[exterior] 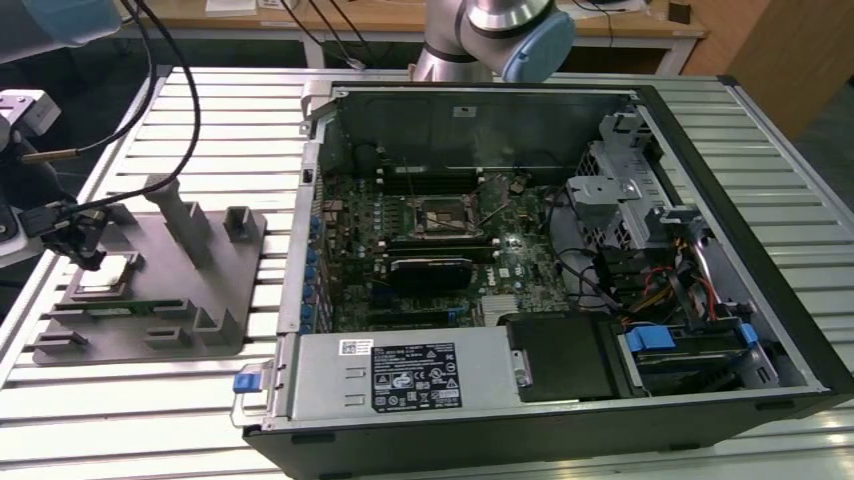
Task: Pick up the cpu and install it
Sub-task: 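Pick up the cpu and move it towards the insertion slot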
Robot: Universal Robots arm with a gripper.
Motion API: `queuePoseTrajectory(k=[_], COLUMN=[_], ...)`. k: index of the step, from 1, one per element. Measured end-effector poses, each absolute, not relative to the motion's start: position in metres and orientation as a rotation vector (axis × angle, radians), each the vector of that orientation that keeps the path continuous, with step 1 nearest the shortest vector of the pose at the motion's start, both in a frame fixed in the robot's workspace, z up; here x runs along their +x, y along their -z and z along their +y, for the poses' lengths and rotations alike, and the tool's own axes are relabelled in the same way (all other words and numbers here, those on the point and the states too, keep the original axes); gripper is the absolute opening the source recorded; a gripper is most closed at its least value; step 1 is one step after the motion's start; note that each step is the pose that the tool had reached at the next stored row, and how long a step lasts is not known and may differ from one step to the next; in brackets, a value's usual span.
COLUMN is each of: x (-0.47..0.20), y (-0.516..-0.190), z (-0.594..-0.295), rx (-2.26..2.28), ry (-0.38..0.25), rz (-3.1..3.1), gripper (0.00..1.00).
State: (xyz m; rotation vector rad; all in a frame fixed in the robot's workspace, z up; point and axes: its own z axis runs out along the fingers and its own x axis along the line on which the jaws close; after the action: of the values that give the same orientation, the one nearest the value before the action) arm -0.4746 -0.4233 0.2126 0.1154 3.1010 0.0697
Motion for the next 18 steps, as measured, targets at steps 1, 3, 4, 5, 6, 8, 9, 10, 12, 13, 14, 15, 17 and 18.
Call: queuePoseTrajectory(k=[1, 3, 4, 5, 6, 8, 9, 10, 12, 13, 14, 15, 17, 18], x=[-0.475, -0.475, -0.475, -0.475, -0.475, -0.475, -0.475, -0.475, -0.475, -0.475, -0.475, -0.475, -0.475, -0.475], y=[-0.211, -0.209, -0.208, -0.207, -0.206, -0.204, -0.204, -0.203, -0.201, -0.201, -0.201, -0.201, -0.201, -0.201], z=[-0.423, -0.423, -0.423, -0.423, -0.423, -0.423, -0.423, -0.423, -0.423, -0.423, -0.423, -0.423, -0.423, -0.423], rx=[0.115, 0.115, 0.115, 0.115, 0.115, 0.115, 0.115, 0.115, 0.115, 0.115, 0.115, 0.115, 0.115, 0.115], ry=[-0.07, -0.07, -0.07, -0.07, -0.07, -0.07, -0.07, -0.07, -0.07, -0.069, -0.069, -0.069, -0.07, -0.07], rz=[3.101, 3.101, 3.101, 3.101, 3.101, 3.101, 3.101, 3.101, 3.101, 3.101, 3.101, 3.101, 3.101, 3.101], gripper=[0.11, 0.11, 0.11, 0.11, 0.11, 0.11, 0.11, 0.11, 0.11, 0.11, 0.11, 0.11, 0.11, 0.11])
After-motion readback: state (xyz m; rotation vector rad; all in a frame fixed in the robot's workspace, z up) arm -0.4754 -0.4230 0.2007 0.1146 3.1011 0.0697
